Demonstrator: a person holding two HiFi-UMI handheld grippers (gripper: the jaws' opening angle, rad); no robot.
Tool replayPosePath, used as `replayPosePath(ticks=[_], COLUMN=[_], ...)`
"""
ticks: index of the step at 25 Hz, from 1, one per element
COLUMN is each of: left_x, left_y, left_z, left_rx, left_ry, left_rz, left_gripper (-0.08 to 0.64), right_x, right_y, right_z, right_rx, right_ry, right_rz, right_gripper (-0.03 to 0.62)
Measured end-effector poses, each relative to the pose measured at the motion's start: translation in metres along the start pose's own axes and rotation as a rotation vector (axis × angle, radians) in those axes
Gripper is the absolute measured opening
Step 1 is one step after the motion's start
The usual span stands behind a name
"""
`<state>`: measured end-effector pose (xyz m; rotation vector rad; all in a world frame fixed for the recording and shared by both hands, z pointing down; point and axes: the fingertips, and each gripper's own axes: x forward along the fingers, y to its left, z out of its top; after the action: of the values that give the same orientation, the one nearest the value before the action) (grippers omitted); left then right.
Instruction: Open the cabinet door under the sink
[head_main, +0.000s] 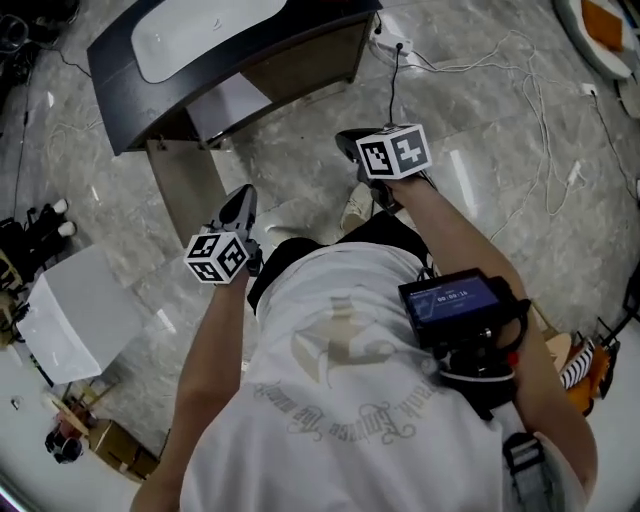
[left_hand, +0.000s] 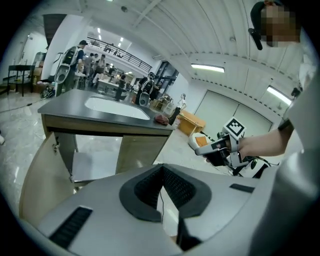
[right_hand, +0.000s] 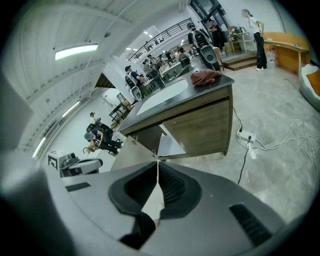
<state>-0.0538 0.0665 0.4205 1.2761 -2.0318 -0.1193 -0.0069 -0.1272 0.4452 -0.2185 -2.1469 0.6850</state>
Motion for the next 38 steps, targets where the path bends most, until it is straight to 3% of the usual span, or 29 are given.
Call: replayPosePath(ticks=[8, 16, 23, 29, 32, 35, 38], left_x=[0.049, 0.077, 0.115, 0.160, 0.180, 0.192, 0.209], left_y=[-0.029, -0.019, 0.053, 0.123, 0.161, 0.170, 0.166], left_z=[0.031, 0.047, 0.042, 0.026, 0.016, 0.009, 0.009], left_rx=[0.043, 0.097, 0.099, 0.205, 0.213, 0.188, 0.211], left_ry=[0.007, 0.030, 0.101, 0.192, 0.223, 0.253, 0.263], left_rz=[0.025, 0.021, -0.037, -0.133, -0.144, -0.131, -0.144], left_gripper=[0.008, 0.008, 0.008, 0.008, 0.008, 0.009, 0.009], right_x=[-0.036, -0.019, 0.013, 0.065, 0.102, 0.107, 0.104], right_y=[-0.056, -0.073, -0.068, -0.077, -0.082, -0.086, -0.091], right_z=[0.003, 0.011, 0.018, 0.018, 0.018, 0.022, 0.032], right_rx=[0.049, 0.125, 0.171, 0.238, 0.263, 0.271, 0.265], right_ry=[-0.055, -0.145, -0.225, -0.302, -0.319, -0.328, -0.337], right_rz=[-0.007, -0.040, -0.090, -0.170, -0.197, -0.210, -0.210], right_gripper=[0.020, 0.020, 0.020, 0.020, 0.020, 0.020, 0.020])
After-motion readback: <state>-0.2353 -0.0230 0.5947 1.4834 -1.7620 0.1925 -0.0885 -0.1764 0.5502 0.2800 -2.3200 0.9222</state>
